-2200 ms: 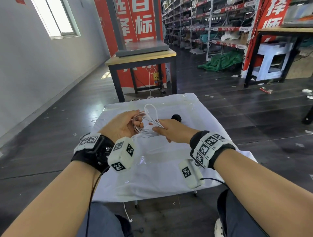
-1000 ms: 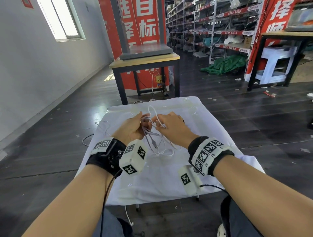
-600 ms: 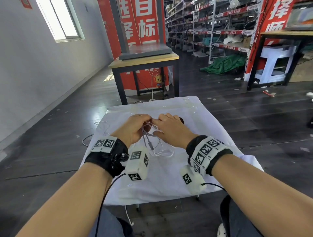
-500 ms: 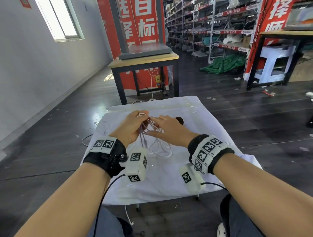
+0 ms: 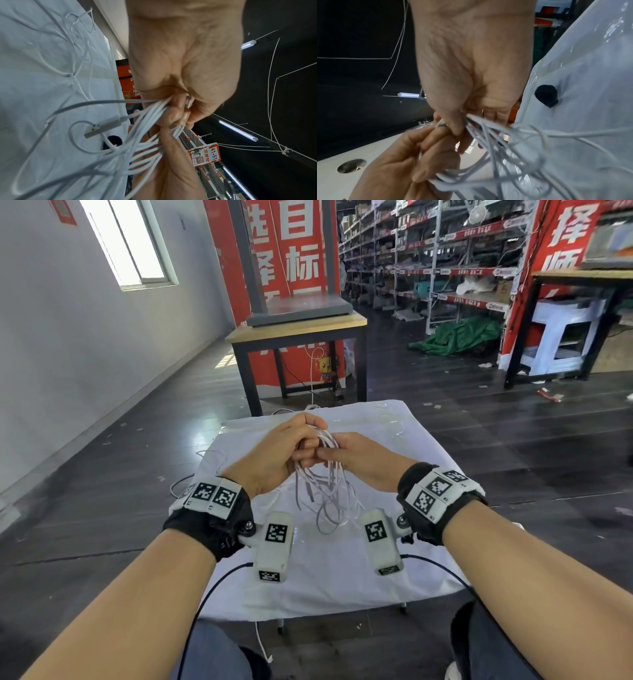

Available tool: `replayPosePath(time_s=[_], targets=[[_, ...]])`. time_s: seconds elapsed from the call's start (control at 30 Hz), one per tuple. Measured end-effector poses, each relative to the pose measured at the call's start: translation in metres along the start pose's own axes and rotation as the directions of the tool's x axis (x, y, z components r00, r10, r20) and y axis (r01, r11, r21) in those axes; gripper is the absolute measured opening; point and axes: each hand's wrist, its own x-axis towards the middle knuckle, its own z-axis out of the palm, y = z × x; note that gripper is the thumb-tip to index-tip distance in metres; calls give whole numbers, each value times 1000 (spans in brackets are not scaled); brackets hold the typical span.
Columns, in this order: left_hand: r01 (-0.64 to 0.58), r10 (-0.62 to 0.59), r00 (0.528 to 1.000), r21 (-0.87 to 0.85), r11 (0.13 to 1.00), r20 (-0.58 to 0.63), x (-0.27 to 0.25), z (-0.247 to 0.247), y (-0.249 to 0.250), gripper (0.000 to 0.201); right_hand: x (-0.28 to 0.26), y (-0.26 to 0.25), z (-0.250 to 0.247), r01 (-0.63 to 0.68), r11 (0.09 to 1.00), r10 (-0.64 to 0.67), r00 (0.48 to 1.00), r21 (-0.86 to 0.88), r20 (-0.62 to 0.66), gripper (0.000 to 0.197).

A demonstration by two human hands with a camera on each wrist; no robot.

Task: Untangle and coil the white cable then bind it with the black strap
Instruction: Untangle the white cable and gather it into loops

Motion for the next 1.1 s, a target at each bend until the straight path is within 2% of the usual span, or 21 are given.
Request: replayPosePath(time_s=[0.07,0.13,0.23,0.4,0.5,0.6,0.7,0.77,0.83,0.9,0.93,1.0,1.07,1.1], targets=[[1,-1,1000,68,998,2,-2,0,1,18,0,-1,2,-2,1000,3,996,13,-87,22],[0,0,1000,178,984,-2,-2,-2,3,23,-2,-2,3,-18,995,29,993,96,-117,19],[17,-16,1000,302,953,-8,-2,-10,5,30,-8,-11,4,-61,967,86,992,246,-92,13],[28,7,995,361,932,-96,-2,-19,4,29,-12,-20,-2,-153,932,166,986,329,-12,9],[13,52,970,264,965,-238,0,-20,0,27,-11,-23,-3,-207,953,197,978,221,67,9],[-25,49,926,68,997,-374,4,-20,-1,22,-13,-24,-2,-183,979,178,982,92,56,15],[-27,-48,916,-180,983,-399,6,-25,-1,21,-13,-25,-2,-152,984,148,988,95,47,14],[-4,-97,916,-249,968,-389,5,-29,-2,22,-13,-24,-2,-132,975,132,991,179,9,9],[17,-77,919,-156,988,-386,5,-33,-4,22,-13,-20,-3,-123,943,136,991,308,-20,11],[44,-1,923,103,994,-384,4,-37,-5,19,-14,-18,-1,-106,908,132,991,406,-35,14],[49,64,923,282,958,-379,4,-38,-6,17,-15,-18,0,-84,894,117,992,439,-48,17],[31,229,910,607,794,-346,4,-40,-8,11,-14,-18,3,-16,866,62,995,501,-75,26],[-3,350,890,762,648,-294,4,-40,-10,4,-14,-20,6,28,829,34,994,559,-101,27],[-9,365,886,775,632,-287,5,-40,-11,3,-14,-21,6,35,815,41,992,578,-118,24]])
